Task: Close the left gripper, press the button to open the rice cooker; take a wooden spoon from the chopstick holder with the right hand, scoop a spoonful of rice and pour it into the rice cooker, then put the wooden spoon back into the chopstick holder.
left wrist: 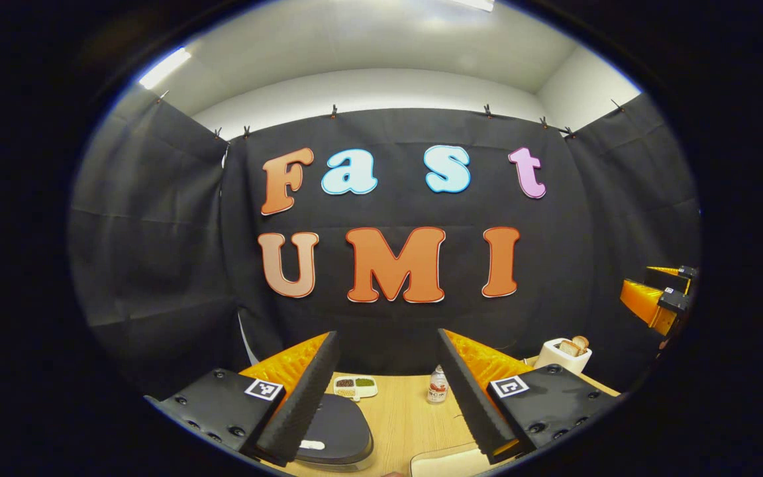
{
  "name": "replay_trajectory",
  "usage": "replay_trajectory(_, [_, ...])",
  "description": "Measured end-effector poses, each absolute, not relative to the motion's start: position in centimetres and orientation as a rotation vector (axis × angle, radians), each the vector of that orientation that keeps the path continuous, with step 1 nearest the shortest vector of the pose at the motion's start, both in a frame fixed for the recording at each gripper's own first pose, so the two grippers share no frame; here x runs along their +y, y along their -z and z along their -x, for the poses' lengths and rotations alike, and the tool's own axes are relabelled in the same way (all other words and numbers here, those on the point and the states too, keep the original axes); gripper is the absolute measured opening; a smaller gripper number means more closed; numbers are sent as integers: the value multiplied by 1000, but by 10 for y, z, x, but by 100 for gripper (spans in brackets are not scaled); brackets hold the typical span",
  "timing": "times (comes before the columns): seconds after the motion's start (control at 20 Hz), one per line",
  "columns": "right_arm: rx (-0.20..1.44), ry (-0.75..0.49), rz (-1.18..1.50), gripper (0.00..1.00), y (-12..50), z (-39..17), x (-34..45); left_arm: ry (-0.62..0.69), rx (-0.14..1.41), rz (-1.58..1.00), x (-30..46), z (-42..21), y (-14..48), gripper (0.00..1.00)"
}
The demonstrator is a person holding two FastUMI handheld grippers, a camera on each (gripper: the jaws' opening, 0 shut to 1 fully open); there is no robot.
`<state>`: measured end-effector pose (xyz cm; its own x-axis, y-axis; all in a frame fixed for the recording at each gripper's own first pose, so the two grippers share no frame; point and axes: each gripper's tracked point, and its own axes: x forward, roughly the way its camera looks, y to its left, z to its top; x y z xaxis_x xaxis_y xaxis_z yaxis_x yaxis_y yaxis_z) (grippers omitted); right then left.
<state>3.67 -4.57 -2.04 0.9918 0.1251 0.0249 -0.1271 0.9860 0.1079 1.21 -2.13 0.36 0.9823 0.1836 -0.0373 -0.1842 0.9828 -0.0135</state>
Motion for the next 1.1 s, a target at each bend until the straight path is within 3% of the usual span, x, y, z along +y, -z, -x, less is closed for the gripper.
replay_trajectory(0.1, [-28,-137,-118,95,20,-44,-55,-217,37,-13,-17,-11,-6,98])
replay_trajectory(0.15, [-31,-149,-124,97,23,-47,-58,-241,42,-23,-11,-10,-5,92])
replay_trajectory(0.2, [-34,-158,-125,95,25,-50,-62,-257,45,-25,-6,-9,-5,92])
replay_trajectory(0.25, [-29,-164,-122,95,30,-54,-66,-280,54,-24,2,-8,-4,100])
replay_trajectory(0.35, [-15,-166,-110,97,41,-59,-78,-332,64,-28,20,-2,-7,93])
replay_trajectory(0.5, [2,-164,-121,95,59,-62,-92,-408,75,-86,42,9,-5,95])
replay_trajectory(0.75, [68,-108,-114,95,83,-65,-108,-397,96,-118,42,-3,-5,99])
replay_trajectory(1.05, [68,-51,-72,95,84,-60,-109,-364,210,37,75,-20,14,14])
replay_trajectory(1.1, [68,-42,-66,95,84,-60,-109,-401,253,74,92,-21,24,10])
